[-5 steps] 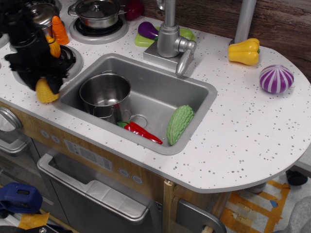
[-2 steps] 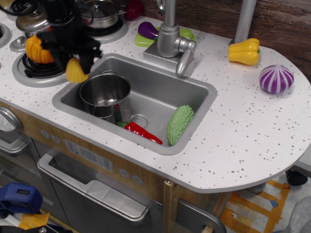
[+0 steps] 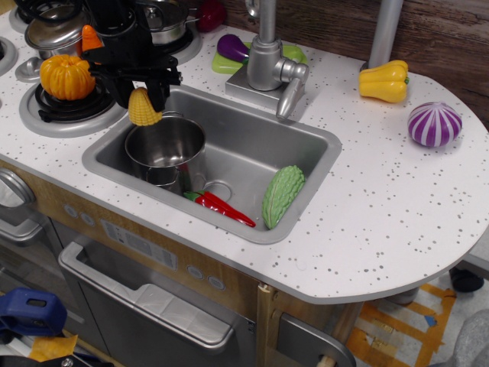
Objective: Put corn in pot which is in sink
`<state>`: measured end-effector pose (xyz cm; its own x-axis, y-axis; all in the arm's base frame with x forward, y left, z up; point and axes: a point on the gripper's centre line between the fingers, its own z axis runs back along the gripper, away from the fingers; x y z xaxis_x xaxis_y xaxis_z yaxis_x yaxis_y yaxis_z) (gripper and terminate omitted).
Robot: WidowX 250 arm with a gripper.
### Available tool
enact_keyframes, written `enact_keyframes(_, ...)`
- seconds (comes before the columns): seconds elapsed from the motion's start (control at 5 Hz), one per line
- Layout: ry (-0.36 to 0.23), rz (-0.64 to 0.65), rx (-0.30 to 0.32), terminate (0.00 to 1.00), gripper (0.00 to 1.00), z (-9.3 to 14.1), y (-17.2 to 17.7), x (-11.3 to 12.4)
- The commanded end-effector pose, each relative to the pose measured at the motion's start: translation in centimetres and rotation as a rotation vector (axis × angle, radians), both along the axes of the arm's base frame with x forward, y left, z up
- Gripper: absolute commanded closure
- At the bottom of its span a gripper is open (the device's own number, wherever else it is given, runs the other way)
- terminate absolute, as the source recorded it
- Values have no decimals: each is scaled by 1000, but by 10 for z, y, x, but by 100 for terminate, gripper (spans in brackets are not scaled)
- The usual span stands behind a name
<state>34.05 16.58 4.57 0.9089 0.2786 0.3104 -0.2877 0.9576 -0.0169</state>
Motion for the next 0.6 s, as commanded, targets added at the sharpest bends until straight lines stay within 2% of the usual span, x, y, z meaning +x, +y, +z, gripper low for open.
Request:
enact_keyframes(0.0, -42, -5, 24, 0, 0, 11, 5, 3)
enact_keyframes(0.2, -42, -5, 24, 0, 0, 11, 5, 3)
enact_keyframes(0.4, -42, -5, 24, 100, 0, 11, 5, 3)
